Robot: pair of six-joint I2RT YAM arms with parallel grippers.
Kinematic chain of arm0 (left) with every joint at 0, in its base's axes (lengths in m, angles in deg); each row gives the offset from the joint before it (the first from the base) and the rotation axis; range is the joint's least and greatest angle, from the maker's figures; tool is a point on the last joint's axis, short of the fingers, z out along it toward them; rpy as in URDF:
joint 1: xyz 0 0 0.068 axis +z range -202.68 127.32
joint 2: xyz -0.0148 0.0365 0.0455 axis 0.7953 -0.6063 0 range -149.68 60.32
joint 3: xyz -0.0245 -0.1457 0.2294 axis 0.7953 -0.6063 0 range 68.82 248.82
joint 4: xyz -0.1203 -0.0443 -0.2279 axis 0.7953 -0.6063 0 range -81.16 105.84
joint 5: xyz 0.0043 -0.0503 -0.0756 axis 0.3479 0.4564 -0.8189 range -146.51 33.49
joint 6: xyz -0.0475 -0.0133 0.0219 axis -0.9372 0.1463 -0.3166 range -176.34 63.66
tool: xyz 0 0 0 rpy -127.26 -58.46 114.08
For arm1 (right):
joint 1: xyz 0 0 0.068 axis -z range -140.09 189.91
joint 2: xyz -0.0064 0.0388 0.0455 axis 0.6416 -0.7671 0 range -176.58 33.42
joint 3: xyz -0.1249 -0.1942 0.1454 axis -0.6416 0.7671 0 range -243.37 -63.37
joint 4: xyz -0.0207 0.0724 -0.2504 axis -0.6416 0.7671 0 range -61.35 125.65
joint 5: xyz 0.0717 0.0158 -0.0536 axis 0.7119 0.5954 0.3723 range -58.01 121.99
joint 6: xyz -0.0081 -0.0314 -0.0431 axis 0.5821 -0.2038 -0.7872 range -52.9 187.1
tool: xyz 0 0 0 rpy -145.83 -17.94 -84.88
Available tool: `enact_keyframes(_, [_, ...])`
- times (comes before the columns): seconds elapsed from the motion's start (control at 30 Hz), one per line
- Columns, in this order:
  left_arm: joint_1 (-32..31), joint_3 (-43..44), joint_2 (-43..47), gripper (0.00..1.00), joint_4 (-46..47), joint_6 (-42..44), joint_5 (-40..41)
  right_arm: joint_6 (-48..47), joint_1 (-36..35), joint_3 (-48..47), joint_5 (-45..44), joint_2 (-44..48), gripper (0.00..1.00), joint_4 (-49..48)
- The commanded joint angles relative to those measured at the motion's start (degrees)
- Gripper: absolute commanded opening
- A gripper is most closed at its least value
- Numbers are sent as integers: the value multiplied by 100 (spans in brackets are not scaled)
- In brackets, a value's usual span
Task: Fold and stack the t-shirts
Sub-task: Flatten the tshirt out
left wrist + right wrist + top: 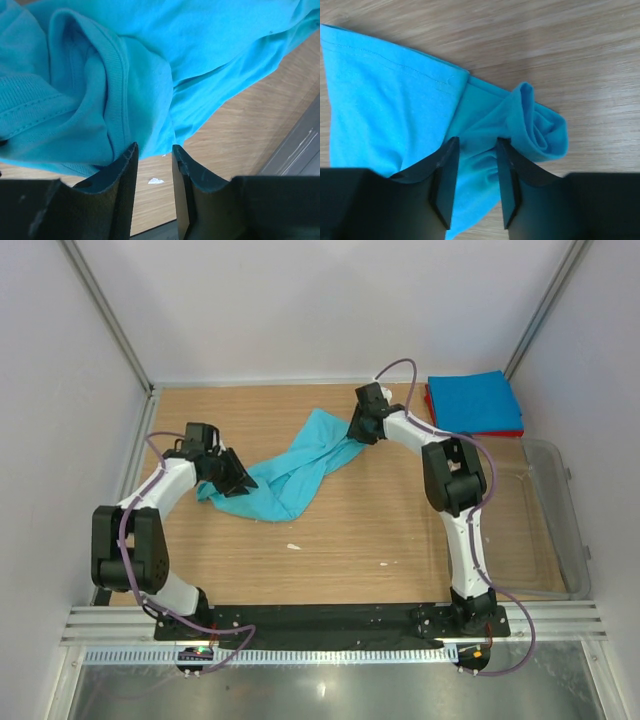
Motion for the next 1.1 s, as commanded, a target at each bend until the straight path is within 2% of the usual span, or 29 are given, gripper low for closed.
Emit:
enact_keyframes(0.0, [-8,-128,114,35,147,-74,-405,-327,-22,416,-230,335,39,-80])
enact_keyframes(0.07, [-8,-172,220,38,112,-75,-187,-354,-22,751,-361,528,33,-62])
enact_keyframes(0.13, [-25,-138,439,40,-62,39,112,-380,-31,1296,-580,897,23,8])
enact_keyframes(0.17, [-69,-50,571,41,-255,109,522,-424,-39,1707,-660,1168,10,-9])
enact_keyframes(0.23, [-157,72,676,43,-466,250,964,-424,-66,2113,-835,1458,1,34])
enact_keyframes(0.43, [-648,223,844,48,-994,532,2133,-117,-223,3959,-1258,2795,1,254])
enact_keyframes(0.53, [-1035,83,888,55,-1039,488,2520,226,-347,4873,-1233,3691,1,298])
enact_keyframes(0.63, [-1185,-101,740,61,-760,339,2286,437,-417,5393,-1065,4290,2,245])
enact_keyframes(0.67, [-1185,-128,678,61,-653,295,2215,472,-417,5420,-1117,4474,4,359])
enact_keyframes(0.77, [-1186,-67,187,61,-477,242,2109,525,-408,5333,-1276,4712,20,544])
enact_keyframes(0.83, [-1185,169,-130,56,-747,251,2205,516,-408,5148,-1285,4897,28,614])
enact_keyframes(0.87, [-1185,249,-175,44,-871,259,2397,525,-408,5087,-1285,4941,29,623])
enact_keyframes(0.97, [-1159,276,105,27,-1170,190,2845,534,-408,4919,-1285,4951,29,632])
enact_keyframes(1.07, [-967,-118,615,23,-1241,-38,2961,534,-408,4936,-1162,4915,29,562])
